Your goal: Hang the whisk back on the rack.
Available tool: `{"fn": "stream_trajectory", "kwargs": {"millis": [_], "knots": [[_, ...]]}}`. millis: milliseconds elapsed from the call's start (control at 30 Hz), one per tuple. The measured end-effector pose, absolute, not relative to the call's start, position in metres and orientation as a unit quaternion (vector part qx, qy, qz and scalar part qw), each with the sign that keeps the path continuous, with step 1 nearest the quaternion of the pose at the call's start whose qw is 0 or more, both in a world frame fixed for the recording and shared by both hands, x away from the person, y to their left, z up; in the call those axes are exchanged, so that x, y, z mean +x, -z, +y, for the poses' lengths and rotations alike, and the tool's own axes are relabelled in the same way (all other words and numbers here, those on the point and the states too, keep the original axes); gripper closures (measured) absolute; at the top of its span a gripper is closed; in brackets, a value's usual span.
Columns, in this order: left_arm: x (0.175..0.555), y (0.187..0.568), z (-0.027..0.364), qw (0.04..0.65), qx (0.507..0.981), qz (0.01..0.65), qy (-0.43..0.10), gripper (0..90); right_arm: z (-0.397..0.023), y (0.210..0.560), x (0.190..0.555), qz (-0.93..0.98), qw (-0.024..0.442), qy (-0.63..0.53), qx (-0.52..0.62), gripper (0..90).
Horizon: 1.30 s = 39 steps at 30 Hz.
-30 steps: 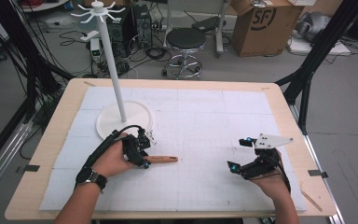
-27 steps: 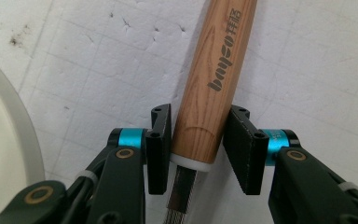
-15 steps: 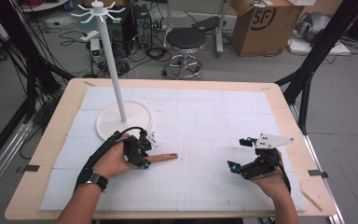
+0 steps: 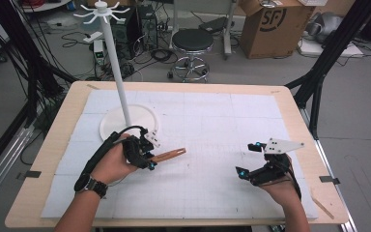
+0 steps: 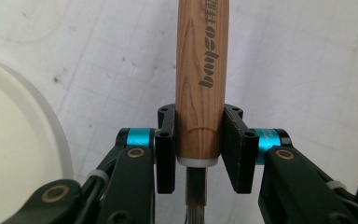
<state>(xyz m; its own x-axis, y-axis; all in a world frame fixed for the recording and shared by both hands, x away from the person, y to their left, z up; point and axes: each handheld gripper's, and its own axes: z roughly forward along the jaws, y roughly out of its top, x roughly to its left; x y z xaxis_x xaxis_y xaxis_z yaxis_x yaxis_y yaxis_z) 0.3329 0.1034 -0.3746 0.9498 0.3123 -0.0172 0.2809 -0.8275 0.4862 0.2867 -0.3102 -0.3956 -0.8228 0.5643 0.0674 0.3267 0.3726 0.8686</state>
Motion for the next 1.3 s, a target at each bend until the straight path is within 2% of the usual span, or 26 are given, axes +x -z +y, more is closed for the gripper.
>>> {"fn": "stream_trajectory", "kwargs": {"millis": [467,767,1300], "knots": [[0.326,0.331,0.118,0.337,0.927,0.158,-0.044,68.7,-0.311,0.395,0.286,0.818,0.120,-0.494,0.271,0.4],[0.319,0.316,0.134,0.391,0.906,0.157,-0.029,68.8,-0.312,0.395,0.286,0.817,0.122,-0.494,0.271,0.5],[0.322,0.286,0.159,0.440,0.882,0.166,-0.029,68.8,-0.312,0.395,0.287,0.817,0.120,-0.493,0.273,0.5]]}}
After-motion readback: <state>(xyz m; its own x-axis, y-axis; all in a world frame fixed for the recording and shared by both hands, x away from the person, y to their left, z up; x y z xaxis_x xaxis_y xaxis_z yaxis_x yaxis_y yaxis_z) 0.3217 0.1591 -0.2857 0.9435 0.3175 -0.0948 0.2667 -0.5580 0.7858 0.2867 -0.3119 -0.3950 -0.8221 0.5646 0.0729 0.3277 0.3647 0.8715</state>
